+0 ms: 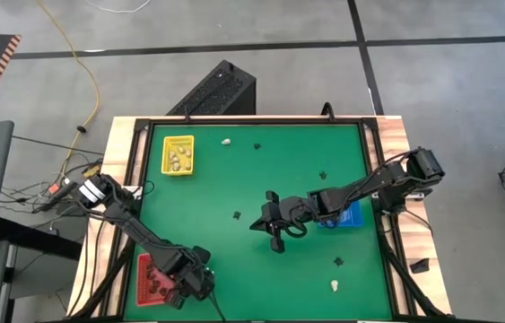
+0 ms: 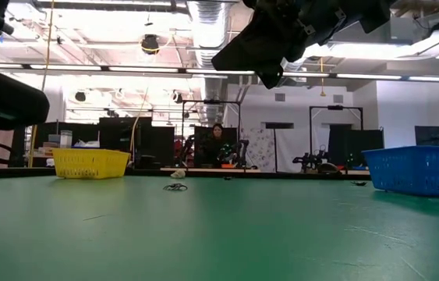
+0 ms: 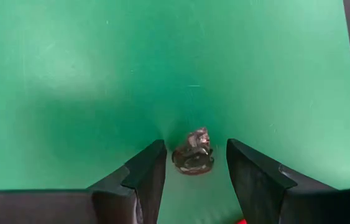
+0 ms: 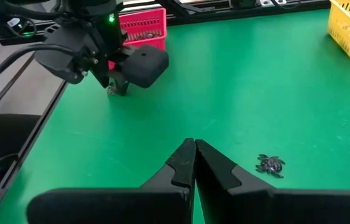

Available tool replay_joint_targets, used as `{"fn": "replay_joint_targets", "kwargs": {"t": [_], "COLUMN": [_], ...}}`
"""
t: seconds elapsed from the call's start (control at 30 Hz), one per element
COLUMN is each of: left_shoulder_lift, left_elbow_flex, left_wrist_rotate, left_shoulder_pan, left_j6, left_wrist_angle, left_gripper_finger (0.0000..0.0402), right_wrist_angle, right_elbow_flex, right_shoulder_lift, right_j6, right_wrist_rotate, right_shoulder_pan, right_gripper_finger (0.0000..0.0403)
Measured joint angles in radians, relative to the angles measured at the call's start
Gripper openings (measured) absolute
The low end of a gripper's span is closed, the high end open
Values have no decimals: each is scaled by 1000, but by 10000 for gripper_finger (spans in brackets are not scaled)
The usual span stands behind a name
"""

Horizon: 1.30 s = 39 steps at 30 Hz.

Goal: Sort Halloween decoration
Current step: Put the black skull toy into the red bin

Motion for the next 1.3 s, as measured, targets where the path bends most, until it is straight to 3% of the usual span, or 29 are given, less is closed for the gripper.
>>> {"fn": "replay_joint_targets", "kwargs": {"t": [0.33,0.7,0.83,1.0,1.13,1.3], "left_shoulder_lift": [1,2,11,-1,-46,-162], "left_elbow_flex": [-3,1,60,199,255,227], "left_wrist_rotate": [-21,-51,-80,-196,-253,-302], "left_shoulder_pan": [7,6,6,4,-25,-98], "left_j6": [36,62,62,60,-15,-212], "left_wrist_angle": [-45,-72,-157,-346,-481,-540], "left_gripper_finger": [160,72,69,84,83,79], "right_wrist_angle": [-1,-1,-1,-1,-2,-3], "right_elbow_flex": [0,0,0,0,0,0], "right_shoulder_lift": [0,0,0,0,0,0], "right_j6": [-12,-16,-16,-15,-15,-16], "right_wrist_rotate": [1,0,0,0,0,-1], "right_shoulder_pan": [0,0,0,0,3,11], "right_gripper_finger": [40,40,40,40,40,40]}}
